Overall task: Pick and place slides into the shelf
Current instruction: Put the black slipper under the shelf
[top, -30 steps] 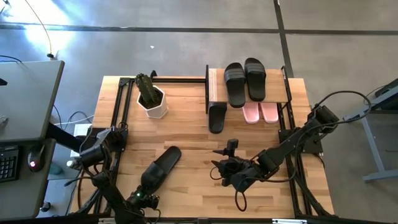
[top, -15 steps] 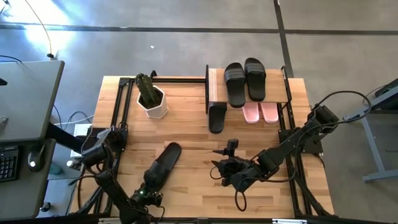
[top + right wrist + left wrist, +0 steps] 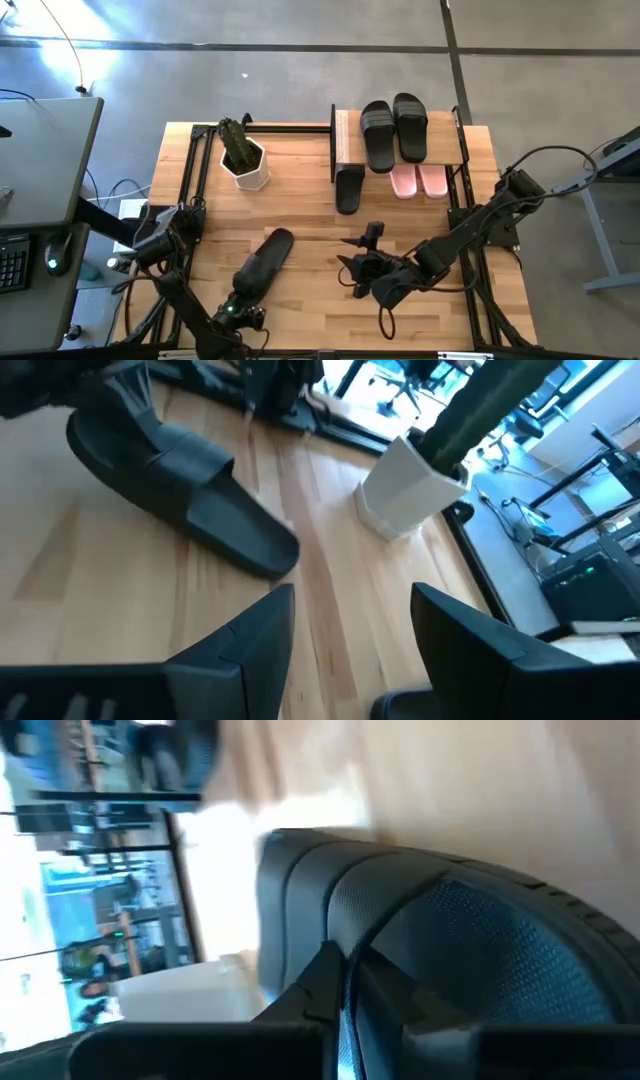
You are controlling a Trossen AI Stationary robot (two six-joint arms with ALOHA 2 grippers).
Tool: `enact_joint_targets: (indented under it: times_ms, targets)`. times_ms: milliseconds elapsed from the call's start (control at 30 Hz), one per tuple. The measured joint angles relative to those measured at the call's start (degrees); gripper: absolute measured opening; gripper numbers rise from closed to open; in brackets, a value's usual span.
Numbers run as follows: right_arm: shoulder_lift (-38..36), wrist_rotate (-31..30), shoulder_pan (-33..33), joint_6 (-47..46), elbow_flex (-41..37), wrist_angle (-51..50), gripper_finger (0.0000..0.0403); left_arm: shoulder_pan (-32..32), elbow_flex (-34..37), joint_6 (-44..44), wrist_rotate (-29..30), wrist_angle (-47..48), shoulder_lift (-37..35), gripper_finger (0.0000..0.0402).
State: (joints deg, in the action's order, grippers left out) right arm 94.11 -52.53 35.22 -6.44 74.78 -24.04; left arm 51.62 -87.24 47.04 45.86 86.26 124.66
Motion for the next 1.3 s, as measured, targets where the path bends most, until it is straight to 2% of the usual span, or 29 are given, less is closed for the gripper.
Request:
enact_joint_targets:
  times_ms: [67, 233, 467, 733, 1000, 1133, 1300]
  targets:
    - [-0.04, 0.0, 0.0, 0.55, 1.34, -0.05, 0.0192, 0.07, -3.54, 0.98, 1.7, 4.21, -0.01, 0.0009]
    - [-0.04, 0.65, -0.46, 2.68, 4.53, -0.47, 0.0192, -0.26, -8.77, -2.37, 8.39, 3.3, -3.62, 0.0004]
    - [-0.02, 3.4, 0.24, 3.96, 8.99, -3.93, 0.0192, -0.67, -11.6, -4.69, 17.96, 3.14, -13.2, 0.0002]
    - [-0.07, -2.16, 7.25, 13.23, 22.56, -12.15, 0.0192, -0.61, -15.81, -9.94, 25.89, 3.79, -23.63, 0.0001]
    - [-0.07, -0.76, 10.57, 17.35, 33.91, -17.84, 0.0192, 0.51, -23.87, -20.01, 28.15, 1.61, -30.16, 0.0]
    - [-0.07, 0.85, 10.24, 20.51, 35.9, -17.79, 0.0192, 2.78, -29.5, -31.42, 28.38, -4.69, -30.91, 0.0]
    - [-0.4, 5.44, 7.59, 23.43, 36.15, -16.94, 0.0192, 5.13, -36.07, -45.67, 25.85, -12.59, -31.1, 0.0]
